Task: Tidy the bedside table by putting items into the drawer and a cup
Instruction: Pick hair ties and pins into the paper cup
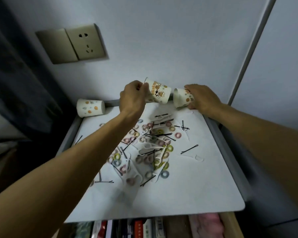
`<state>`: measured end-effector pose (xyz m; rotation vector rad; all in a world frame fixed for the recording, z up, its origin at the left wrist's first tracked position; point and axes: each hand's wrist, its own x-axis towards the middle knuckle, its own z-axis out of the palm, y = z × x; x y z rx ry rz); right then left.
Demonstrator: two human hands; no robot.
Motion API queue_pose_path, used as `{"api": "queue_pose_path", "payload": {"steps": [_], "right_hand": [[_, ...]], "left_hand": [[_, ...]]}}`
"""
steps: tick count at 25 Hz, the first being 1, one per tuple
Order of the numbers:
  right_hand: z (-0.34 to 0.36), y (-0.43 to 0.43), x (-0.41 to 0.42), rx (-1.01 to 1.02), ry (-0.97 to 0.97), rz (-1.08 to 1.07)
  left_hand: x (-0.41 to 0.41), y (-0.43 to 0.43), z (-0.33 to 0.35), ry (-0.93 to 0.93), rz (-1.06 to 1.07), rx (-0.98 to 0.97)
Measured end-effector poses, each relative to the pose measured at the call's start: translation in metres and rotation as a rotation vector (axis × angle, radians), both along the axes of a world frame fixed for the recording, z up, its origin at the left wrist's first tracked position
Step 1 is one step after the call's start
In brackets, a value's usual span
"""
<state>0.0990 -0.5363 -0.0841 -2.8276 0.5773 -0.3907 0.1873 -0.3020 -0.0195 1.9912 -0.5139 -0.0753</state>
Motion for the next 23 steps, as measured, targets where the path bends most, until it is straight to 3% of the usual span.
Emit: {"api": "queue_pose_path", "payload": {"steps": [2,4,7,11,16,19,23], "right_hand": [[0.012,0.010,-0.007,-0.027,0.030,-0.018],[0.031,0.045,-0.011,0.032,-0.082,0.052],[0.059,0.139,-0.029,0.374,-0.297,0.173],[0.074,0.252,-0.065,0.637,-0.234,0.194],[0.072,0.288,-0.081,0.651,-0.152,0.266],[0.063,0.242,-0.089,0.430,-0.064,0.140],[0.035,0.164,-0.107,0.210,0.201,-0.072]], "left_hand": [[-0.016,0.034,0.010,-0.019,-0.056,-0.020],[-0.030,0.069,0.013,-0.005,-0.096,-0.024],[-0.052,0.115,0.009,0.086,-0.129,-0.091],[-0.084,0.162,0.007,0.236,-0.104,-0.225],[-0.092,0.195,0.015,0.492,-0.007,-0.352],[-0.078,0.213,0.013,0.528,0.001,-0.319],[-0.073,0.225,0.014,0.602,-0.097,-0.242]]}}
